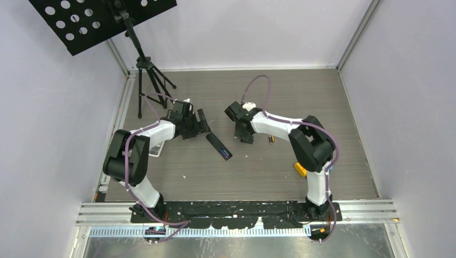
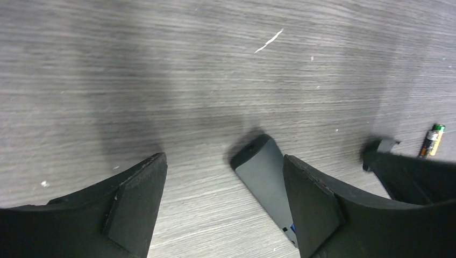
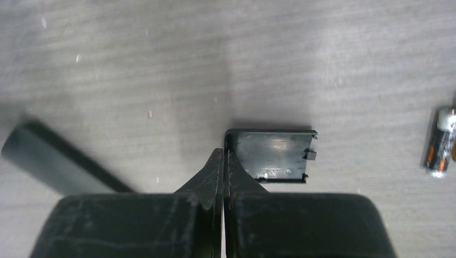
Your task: Load the batteries into the remote control
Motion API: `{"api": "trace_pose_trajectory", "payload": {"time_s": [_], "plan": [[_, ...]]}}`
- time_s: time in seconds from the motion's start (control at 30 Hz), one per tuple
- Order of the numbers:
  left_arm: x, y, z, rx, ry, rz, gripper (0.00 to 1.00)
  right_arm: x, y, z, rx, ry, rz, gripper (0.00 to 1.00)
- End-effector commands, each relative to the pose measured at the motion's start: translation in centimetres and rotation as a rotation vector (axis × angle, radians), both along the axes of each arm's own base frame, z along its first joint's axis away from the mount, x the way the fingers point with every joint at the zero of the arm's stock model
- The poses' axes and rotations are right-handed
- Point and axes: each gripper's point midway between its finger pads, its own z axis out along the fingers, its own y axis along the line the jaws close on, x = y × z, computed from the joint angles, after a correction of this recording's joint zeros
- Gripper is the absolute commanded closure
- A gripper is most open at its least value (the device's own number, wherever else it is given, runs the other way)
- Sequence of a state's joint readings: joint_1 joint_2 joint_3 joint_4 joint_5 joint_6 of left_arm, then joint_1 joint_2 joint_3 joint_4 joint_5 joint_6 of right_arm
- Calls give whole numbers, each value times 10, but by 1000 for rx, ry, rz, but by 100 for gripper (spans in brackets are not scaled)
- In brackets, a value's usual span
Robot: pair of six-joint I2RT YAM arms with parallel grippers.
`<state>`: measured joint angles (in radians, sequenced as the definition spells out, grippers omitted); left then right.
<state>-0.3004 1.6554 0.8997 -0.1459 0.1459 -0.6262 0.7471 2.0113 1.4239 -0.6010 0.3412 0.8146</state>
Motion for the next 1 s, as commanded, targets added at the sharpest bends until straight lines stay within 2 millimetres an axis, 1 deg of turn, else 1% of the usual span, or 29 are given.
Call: {"api": "trace_pose_trajectory", "payload": {"time_s": [0.0, 0.03, 0.1, 0.17, 0.3, 0.43, 0.53, 0.67, 0.73, 0.83, 0.97], "plan": [[15, -18, 9, -56, -63, -106, 19, -11, 26, 57, 243, -81, 89, 100], [16, -22, 9, -79, -68, -120, 19, -15, 30, 65, 289, -98, 112, 100], [16, -30, 9, -121, -71, -137, 22, -24, 32, 80, 354, -122, 147, 100], [15, -37, 9, -163, -68, -148, 30, -31, 35, 96, 422, -150, 171, 100], [10, -40, 1, -193, -25, -131, 45, -45, 41, 119, 559, -173, 190, 100], [-3, -41, -10, -230, 38, -97, 55, -55, 45, 134, 669, -172, 176, 100], [-18, -39, -17, -256, 81, -66, 55, -58, 43, 141, 704, -176, 162, 100], [-37, -35, -21, -263, 96, -59, 55, -61, 42, 151, 746, -183, 154, 100], [-44, -34, -20, -264, 101, -60, 55, -62, 43, 155, 770, -184, 153, 100], [-54, -35, -16, -288, 101, -66, 55, -62, 46, 167, 829, -192, 152, 100], [-60, -35, -8, -305, 90, -63, 53, -62, 49, 186, 917, -206, 151, 100]]}}
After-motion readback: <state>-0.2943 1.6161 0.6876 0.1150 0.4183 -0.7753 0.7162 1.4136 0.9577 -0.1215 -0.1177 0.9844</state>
